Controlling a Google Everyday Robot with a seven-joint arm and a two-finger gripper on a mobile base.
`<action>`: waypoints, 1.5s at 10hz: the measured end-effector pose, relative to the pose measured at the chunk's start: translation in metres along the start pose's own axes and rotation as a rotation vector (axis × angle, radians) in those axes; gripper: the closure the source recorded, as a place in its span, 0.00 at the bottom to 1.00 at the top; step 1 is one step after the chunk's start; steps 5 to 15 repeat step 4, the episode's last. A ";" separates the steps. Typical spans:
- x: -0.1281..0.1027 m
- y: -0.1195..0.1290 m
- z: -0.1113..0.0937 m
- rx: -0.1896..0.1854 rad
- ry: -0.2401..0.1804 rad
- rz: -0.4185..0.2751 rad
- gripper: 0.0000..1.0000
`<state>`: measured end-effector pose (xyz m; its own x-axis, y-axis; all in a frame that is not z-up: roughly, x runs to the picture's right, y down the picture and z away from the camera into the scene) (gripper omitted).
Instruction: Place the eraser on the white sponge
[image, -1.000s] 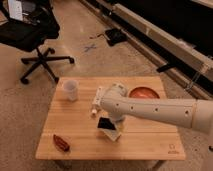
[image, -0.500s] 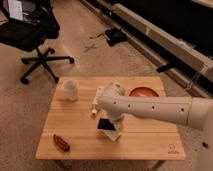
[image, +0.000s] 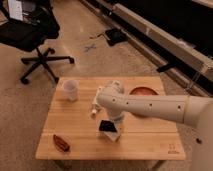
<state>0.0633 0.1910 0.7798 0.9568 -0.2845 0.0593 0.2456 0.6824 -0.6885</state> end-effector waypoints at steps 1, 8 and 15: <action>0.001 0.001 0.001 -0.005 -0.003 0.001 0.22; -0.001 -0.003 0.000 0.010 0.004 0.003 0.49; -0.001 -0.003 0.000 0.010 0.004 0.003 0.49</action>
